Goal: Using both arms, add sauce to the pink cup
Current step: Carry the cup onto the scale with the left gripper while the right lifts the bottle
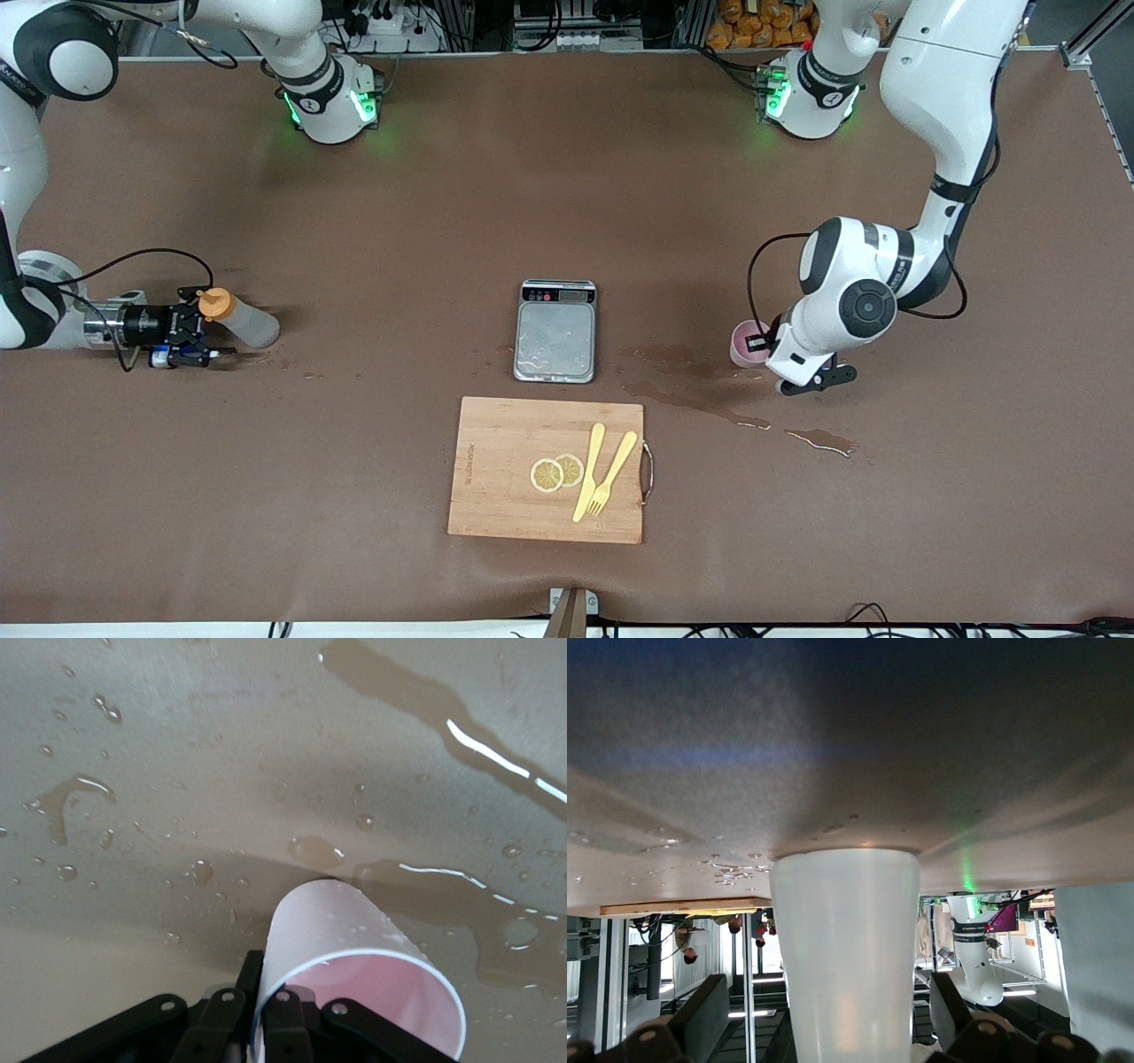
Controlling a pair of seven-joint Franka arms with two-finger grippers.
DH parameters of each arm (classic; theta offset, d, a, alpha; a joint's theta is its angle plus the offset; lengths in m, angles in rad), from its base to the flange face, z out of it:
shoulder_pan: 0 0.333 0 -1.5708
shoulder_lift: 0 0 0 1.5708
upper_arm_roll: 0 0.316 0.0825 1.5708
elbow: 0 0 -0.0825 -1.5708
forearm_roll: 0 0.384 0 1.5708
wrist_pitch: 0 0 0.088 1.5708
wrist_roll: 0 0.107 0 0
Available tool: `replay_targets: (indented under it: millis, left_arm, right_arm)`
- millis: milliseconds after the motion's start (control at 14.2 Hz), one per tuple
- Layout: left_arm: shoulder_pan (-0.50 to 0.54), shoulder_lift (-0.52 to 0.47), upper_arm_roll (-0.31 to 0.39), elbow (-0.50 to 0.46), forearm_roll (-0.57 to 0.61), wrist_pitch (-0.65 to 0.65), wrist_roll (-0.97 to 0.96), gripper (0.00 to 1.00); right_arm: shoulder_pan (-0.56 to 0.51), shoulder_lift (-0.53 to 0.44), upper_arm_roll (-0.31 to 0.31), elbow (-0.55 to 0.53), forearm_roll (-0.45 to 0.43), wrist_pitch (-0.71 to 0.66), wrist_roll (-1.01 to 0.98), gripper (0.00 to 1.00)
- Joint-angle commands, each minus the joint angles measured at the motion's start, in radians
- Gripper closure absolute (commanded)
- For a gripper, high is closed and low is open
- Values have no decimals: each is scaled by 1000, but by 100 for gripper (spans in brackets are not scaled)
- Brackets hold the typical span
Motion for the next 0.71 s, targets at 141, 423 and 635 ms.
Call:
replay_targets:
  millis: [141, 423, 635]
  left_arm:
    - [40, -109, 14, 4, 24, -24, -45, 100]
    - [42, -125, 13, 92, 22, -159, -69, 100]
    - [28, -152, 2, 139, 22, -240, -148, 100]
  right_arm:
    - [7, 11, 3, 13, 12, -23, -7, 10]
    - [5, 9, 5, 15, 12, -41, -7, 29]
    - [7, 6, 5, 16, 12, -41, -4, 42]
